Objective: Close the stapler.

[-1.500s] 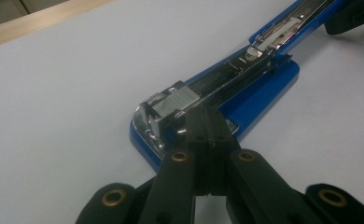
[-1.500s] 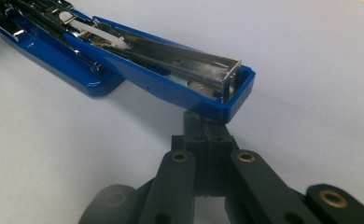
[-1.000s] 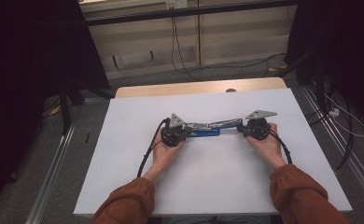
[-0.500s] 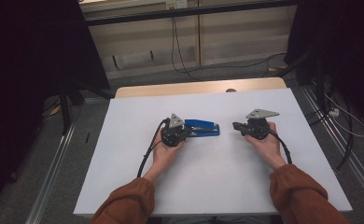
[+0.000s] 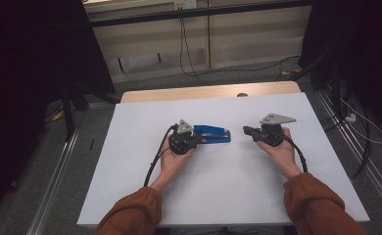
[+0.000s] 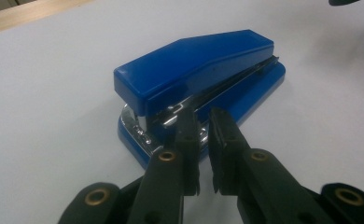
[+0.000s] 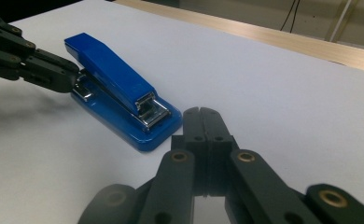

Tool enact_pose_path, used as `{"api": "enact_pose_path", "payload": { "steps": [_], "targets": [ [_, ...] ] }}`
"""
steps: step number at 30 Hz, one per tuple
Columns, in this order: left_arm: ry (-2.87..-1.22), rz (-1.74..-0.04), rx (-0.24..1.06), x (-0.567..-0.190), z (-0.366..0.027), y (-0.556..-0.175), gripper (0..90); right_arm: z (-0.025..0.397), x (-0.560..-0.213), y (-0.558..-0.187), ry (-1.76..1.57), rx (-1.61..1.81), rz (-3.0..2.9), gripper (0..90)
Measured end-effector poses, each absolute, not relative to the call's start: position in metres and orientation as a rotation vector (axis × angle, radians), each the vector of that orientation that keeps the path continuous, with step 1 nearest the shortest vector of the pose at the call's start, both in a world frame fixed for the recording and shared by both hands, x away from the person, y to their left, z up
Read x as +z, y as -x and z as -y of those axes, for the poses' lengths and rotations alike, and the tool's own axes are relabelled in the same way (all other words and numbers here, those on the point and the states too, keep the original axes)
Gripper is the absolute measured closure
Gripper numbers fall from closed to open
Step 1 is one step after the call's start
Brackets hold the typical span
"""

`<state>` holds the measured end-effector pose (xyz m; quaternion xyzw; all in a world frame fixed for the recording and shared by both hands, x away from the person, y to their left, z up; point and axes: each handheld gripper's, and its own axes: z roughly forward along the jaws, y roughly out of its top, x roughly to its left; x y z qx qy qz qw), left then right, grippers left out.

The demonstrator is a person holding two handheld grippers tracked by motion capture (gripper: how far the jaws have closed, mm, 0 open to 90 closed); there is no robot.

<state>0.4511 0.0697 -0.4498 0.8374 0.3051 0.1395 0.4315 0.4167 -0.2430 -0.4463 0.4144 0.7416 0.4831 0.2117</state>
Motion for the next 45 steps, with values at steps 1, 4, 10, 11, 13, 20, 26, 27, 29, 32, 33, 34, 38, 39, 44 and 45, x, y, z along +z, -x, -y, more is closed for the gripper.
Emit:
{"api": "enact_pose_path", "payload": {
  "steps": [1,4,10,11,13,20,26,27,29,32,33,34,38,39,44,45],
  "targets": [
    [-2.089,-0.755,0.337,-0.448,-0.07,-0.45,81.5,0.244,-0.446,-0.416,-1.147,1.347,-2.054,90.0],
    [-2.081,-0.732,0.314,-0.443,-0.069,-0.445,81.2,0.245,-0.444,-0.413,-1.153,1.356,-2.049,88.5],
    [-2.065,-0.749,0.329,-0.442,-0.076,-0.442,75.8,0.246,-0.442,-0.409,-1.144,1.377,-2.033,85.9],
    [-2.054,-0.765,0.325,-0.443,-0.078,-0.441,73.2,0.246,-0.441,-0.409,-1.152,1.389,-2.03,84.2],
    [-2.039,-0.797,0.314,-0.443,-0.08,-0.44,70.2,0.247,-0.44,-0.408,-1.158,1.394,-2.019,82.3],
    [-2.014,-0.775,0.405,-0.434,-0.078,-0.429,40.9,0.249,-0.434,-0.402,-1.175,1.442,-1.997,69.4],
    [-1.998,-0.781,0.41,-0.432,-0.079,-0.427,23.9,0.249,-0.434,-0.399,-1.213,1.438,-2.007,44.4],
    [-1.991,-0.789,0.41,-0.431,-0.079,-0.427,20.2,0.249,-0.434,-0.399,-1.21,1.438,-2.022,41.1],
    [-1.987,-0.799,0.416,-0.43,-0.082,-0.426,16.4,0.249,-0.433,-0.396,-1.214,1.43,-2.027,33.0],
    [-1.974,-0.799,0.415,-0.427,-0.086,-0.424,12.8,0.248,-0.431,-0.391,-1.22,1.424,-2.003,21.2],
    [-1.969,-0.797,0.412,-0.426,-0.086,-0.423,10.7,0.248,-0.431,-0.389,-1.213,1.416,-1.996,18.8],
    [-1.967,-0.795,0.41,-0.425,-0.088,-0.422,9.6,0.248,-0.431,-0.388,-1.211,1.416,-1.991,15.7],
    [-1.961,-0.771,0.412,-0.421,-0.093,-0.417,6.3,0.249,-0.429,-0.381,-1.183,1.423,-1.976,13.1],
    [-1.967,-0.766,0.415,-0.419,-0.095,-0.416,5.8,0.248,-0.428,-0.38,-1.175,1.424,-1.967,12.7],
    [-1.912,-0.782,0.406,-0.416,-0.108,-0.411,5.4,0.246,-0.423,-0.373,-1.171,1.433,-1.94,8.2],
    [-1.904,-0.793,0.403,-0.415,-0.11,-0.409,5.1,0.246,-0.422,-0.371,-1.172,1.435,-1.94,7.9]
  ]
}}
